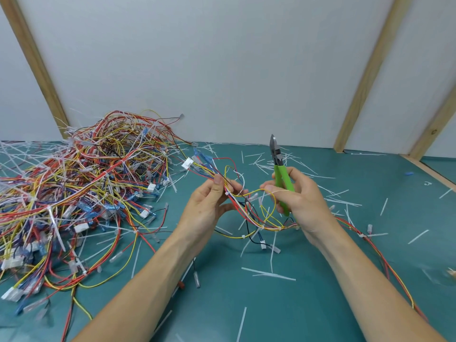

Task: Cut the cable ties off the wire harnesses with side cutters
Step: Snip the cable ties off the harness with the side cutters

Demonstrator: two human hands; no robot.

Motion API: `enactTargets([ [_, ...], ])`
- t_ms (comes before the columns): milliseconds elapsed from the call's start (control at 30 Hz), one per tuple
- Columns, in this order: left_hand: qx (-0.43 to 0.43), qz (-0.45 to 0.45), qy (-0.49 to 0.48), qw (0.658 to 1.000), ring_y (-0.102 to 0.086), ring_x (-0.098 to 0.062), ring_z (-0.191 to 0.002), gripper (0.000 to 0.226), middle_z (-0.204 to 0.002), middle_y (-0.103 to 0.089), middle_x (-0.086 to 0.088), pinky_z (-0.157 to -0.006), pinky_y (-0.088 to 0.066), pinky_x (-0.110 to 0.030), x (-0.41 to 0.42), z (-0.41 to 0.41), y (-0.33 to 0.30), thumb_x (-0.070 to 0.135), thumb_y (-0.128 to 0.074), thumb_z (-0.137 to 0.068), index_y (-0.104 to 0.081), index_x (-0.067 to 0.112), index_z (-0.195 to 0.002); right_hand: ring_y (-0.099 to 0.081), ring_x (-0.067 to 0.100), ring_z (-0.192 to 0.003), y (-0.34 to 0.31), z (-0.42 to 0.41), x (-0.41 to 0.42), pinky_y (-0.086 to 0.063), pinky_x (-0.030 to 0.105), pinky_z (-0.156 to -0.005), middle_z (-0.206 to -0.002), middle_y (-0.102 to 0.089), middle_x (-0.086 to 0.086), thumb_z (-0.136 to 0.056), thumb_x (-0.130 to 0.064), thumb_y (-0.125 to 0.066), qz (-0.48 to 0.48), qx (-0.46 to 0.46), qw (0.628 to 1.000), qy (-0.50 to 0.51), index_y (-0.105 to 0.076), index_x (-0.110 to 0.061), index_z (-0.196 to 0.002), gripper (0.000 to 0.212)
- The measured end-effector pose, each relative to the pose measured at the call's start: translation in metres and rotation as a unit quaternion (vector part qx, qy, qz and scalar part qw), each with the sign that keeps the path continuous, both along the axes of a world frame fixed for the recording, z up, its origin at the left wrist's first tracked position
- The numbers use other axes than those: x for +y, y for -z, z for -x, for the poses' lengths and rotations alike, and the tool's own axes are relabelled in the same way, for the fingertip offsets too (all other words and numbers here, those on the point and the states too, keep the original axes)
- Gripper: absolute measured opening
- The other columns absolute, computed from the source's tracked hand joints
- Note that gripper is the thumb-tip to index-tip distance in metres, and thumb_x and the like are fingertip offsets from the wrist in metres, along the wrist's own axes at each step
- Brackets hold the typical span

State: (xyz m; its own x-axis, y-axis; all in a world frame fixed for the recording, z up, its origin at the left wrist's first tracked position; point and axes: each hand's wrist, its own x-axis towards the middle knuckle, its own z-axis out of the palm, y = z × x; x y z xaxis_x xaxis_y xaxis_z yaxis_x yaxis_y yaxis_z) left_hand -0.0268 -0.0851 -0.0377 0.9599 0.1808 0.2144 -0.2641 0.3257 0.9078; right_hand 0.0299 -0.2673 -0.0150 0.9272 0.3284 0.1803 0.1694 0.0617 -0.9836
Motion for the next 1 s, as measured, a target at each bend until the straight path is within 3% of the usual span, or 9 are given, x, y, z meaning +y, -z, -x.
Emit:
enactTargets([
  [100,-0.01,0.012,-0.014,1.0,-0.072,-0.021,-0.093,0.039,-0.092,-0.073,-0.007,-0.075,-0.056,-0.027,-0.002,0.0,-0.002,0.034,-0.041,-0.098,-0.055,-0.002,-0.094,-0.054,0.011,-0.062,0.003,0.0,0.001,-0.042,0.025,-0.054,-0.084,-0.076,-0.005,-0.083,-0.007,-0.082,0.025,0.006,0.999,-0.025,-0.059,-0.015,-0.101,0.031],
  [167,-0.011,0.015,-0.027,0.999,-0.073,-0.024,-0.095,0.044,-0.094,-0.074,-0.01,-0.078,-0.056,-0.028,-0.002,0.0,-0.002,0.033,-0.042,-0.098,-0.057,-0.008,-0.103,-0.053,0.01,-0.06,0.003,0.001,0.001,-0.04,0.024,-0.055,-0.087,-0.077,-0.005,-0.078,-0.012,-0.085,0.047,0.009,0.998,-0.05,-0.059,-0.014,-0.102,0.035],
  [333,-0.014,0.016,-0.034,0.999,-0.073,-0.027,-0.096,0.042,-0.095,-0.075,-0.014,-0.079,-0.055,-0.027,-0.001,0.003,-0.004,0.033,-0.042,-0.098,-0.064,-0.003,-0.093,-0.071,0.003,-0.074,0.006,0.004,0.005,-0.047,0.01,-0.058,-0.096,-0.08,0.002,-0.085,0.0,-0.079,0.086,0.016,0.992,-0.096,-0.06,-0.008,-0.106,0.03],
  [433,-0.013,0.02,-0.03,0.999,-0.073,-0.029,-0.095,0.041,-0.095,-0.076,-0.016,-0.079,-0.056,-0.028,-0.001,0.004,-0.005,0.032,-0.042,-0.098,-0.064,-0.001,-0.092,-0.072,0.004,-0.076,0.009,0.005,0.009,-0.049,0.011,-0.065,-0.092,-0.08,-0.002,-0.083,-0.002,-0.082,0.102,-0.005,0.993,-0.065,-0.06,-0.003,-0.107,0.033],
  [533,-0.006,0.033,-0.017,0.999,-0.076,-0.026,-0.09,0.036,-0.094,-0.077,-0.011,-0.077,-0.057,-0.026,-0.001,0.006,-0.007,0.035,-0.045,-0.096,-0.06,0.003,-0.09,-0.068,0.004,-0.069,0.008,0.006,0.01,-0.047,0.012,-0.06,-0.088,-0.08,-0.003,-0.083,-0.006,-0.083,0.088,0.001,0.994,-0.064,-0.062,-0.007,-0.105,0.03],
  [633,0.0,0.042,-0.01,0.999,-0.076,-0.026,-0.09,0.036,-0.095,-0.077,-0.012,-0.076,-0.058,-0.027,-0.001,0.006,-0.008,0.036,-0.047,-0.094,-0.061,0.003,-0.09,-0.058,0.016,-0.069,0.009,0.008,0.01,-0.042,0.024,-0.058,-0.084,-0.076,-0.005,-0.085,-0.017,-0.082,0.084,0.04,0.992,-0.08,-0.064,-0.014,-0.104,0.026],
  [800,0.0,0.06,0.003,0.998,-0.076,-0.022,-0.087,0.037,-0.092,-0.077,-0.008,-0.075,-0.058,-0.027,-0.001,0.008,-0.01,0.037,-0.047,-0.093,-0.074,0.019,-0.076,-0.055,0.014,-0.07,0.006,0.01,0.01,-0.043,0.023,-0.055,-0.087,-0.068,-0.003,-0.073,-0.025,-0.08,0.035,0.086,0.988,-0.121,-0.064,-0.006,-0.115,0.049],
  [1000,0.028,0.047,-0.004,0.998,-0.072,-0.018,-0.092,0.036,-0.098,-0.076,-0.005,-0.083,-0.053,-0.033,0.0,0.004,-0.008,0.038,-0.047,-0.095,-0.073,0.018,-0.08,-0.049,0.021,-0.076,0.005,0.009,0.013,-0.039,0.024,-0.052,-0.083,-0.066,-0.002,-0.073,-0.02,-0.082,-0.016,0.045,0.998,-0.039,-0.063,-0.008,-0.111,0.044],
])
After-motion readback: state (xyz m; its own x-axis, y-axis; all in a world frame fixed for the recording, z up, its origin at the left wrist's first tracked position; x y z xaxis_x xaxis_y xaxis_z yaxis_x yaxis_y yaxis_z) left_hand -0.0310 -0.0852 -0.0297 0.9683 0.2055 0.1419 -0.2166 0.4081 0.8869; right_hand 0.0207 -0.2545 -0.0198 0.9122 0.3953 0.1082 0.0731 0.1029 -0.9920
